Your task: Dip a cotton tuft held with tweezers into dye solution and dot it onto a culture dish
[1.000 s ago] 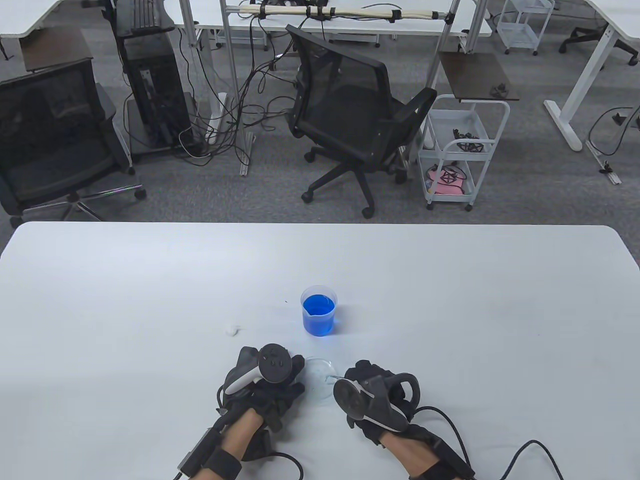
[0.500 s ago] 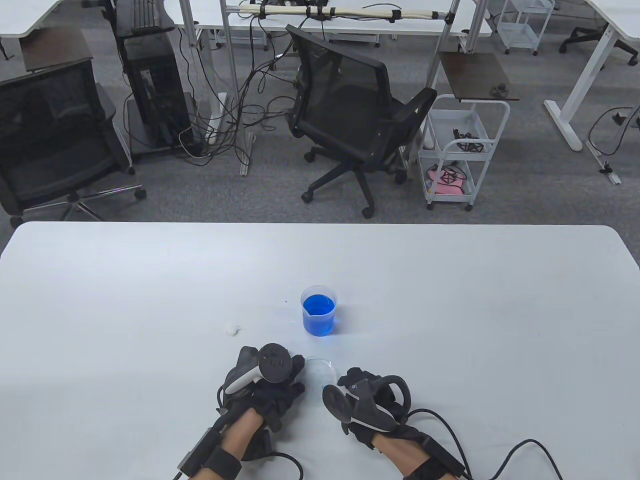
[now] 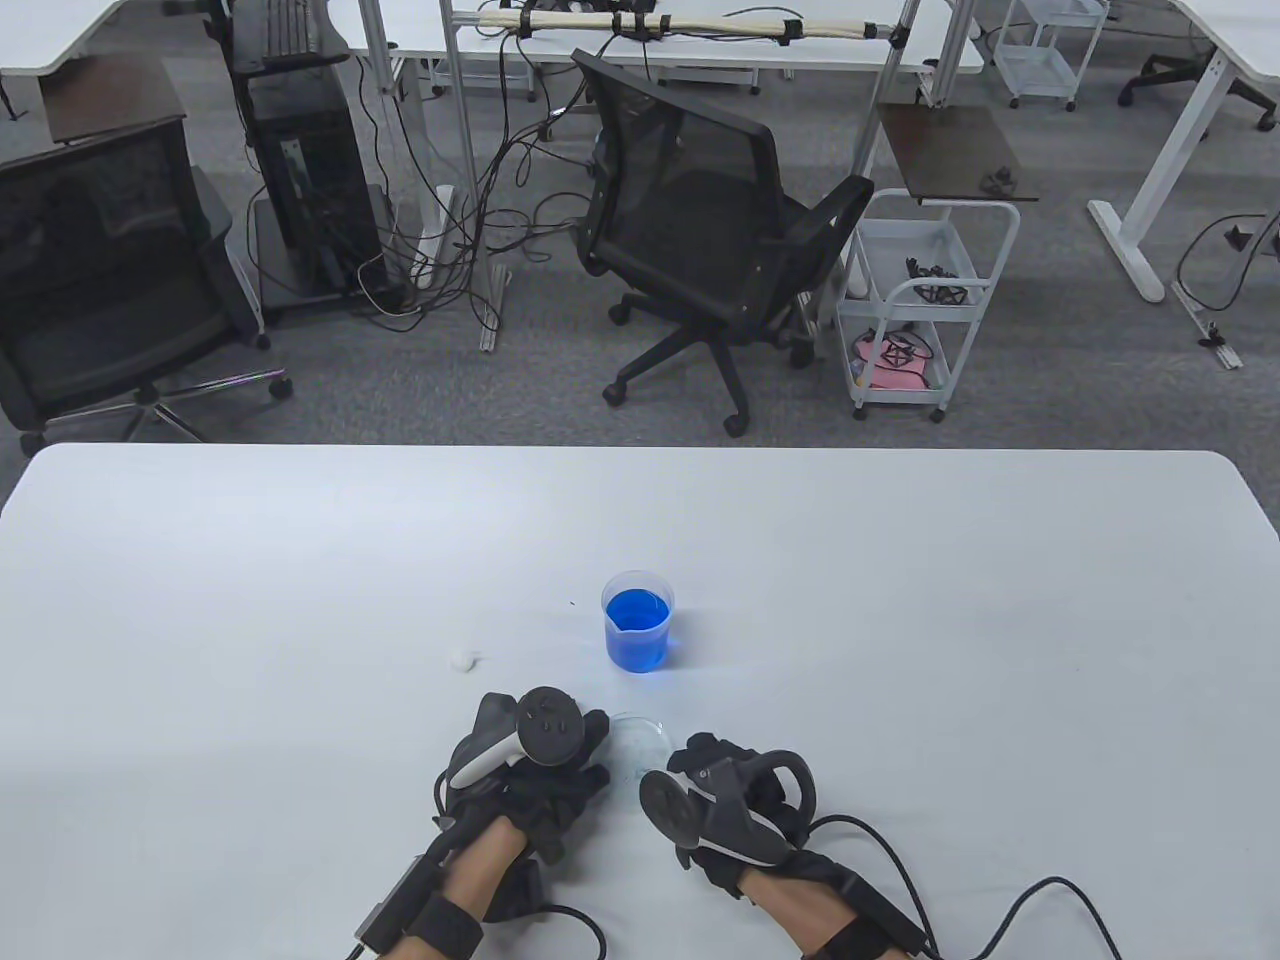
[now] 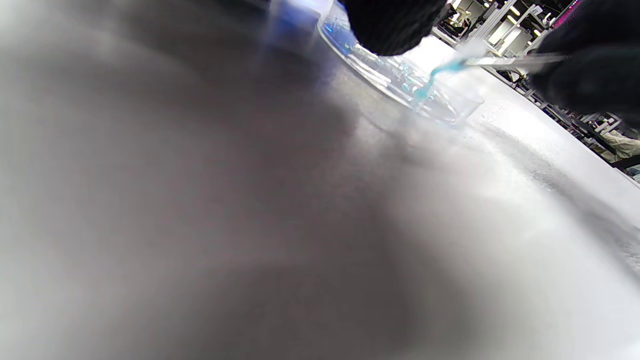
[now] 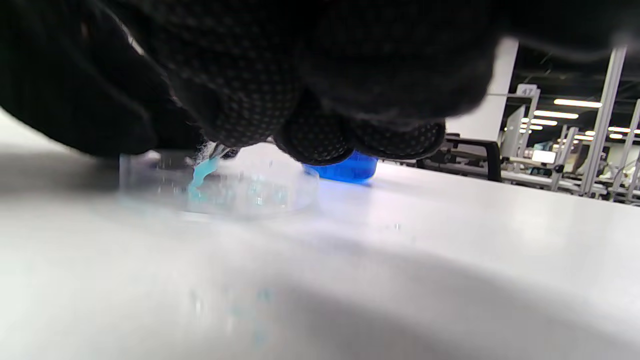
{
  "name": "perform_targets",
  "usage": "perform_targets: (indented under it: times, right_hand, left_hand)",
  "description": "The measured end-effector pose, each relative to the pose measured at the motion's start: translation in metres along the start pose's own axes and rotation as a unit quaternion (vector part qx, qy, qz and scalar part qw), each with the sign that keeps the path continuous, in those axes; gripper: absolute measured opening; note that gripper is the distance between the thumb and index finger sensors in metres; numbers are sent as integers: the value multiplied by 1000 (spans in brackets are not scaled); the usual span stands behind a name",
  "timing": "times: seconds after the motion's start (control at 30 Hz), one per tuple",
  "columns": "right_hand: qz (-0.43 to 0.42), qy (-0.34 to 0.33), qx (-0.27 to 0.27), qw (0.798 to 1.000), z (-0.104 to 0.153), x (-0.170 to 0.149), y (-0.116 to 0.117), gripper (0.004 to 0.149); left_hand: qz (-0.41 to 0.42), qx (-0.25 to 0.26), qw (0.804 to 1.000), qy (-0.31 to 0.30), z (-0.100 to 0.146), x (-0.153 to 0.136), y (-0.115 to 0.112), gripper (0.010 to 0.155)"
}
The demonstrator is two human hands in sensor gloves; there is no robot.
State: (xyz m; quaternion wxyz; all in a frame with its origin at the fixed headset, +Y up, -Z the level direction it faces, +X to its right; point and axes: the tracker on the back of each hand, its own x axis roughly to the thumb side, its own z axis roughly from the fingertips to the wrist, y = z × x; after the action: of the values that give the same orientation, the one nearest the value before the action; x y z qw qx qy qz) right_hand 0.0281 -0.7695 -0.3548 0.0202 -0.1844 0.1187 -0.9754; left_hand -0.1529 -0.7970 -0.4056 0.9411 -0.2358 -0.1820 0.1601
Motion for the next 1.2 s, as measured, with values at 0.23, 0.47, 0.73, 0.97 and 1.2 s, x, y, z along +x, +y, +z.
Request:
perform_targets:
  times: [0.23, 0.47, 0.73, 0.97, 1.2]
  right_hand:
    - [0, -2, 5, 1000, -1, -1, 5, 41]
    - [-27, 12, -41, 999, 1, -5, -21, 41]
    - [-16, 2, -22, 1000, -4, 4, -9, 41]
    - [1, -6, 6, 1000, -7, 7, 9, 41]
    - [-32, 14, -30, 999, -9, -2, -13, 41]
  left_hand:
    - [0, 0, 1000, 0, 0, 0, 0, 65]
    - [1, -1, 1000, 0, 0, 0, 0, 65]
    - [2, -1, 1000, -1, 0, 0, 0, 65]
    - [1, -2, 1000, 0, 0, 1, 0, 65]
    - [2, -2, 1000, 0, 0, 1, -1, 65]
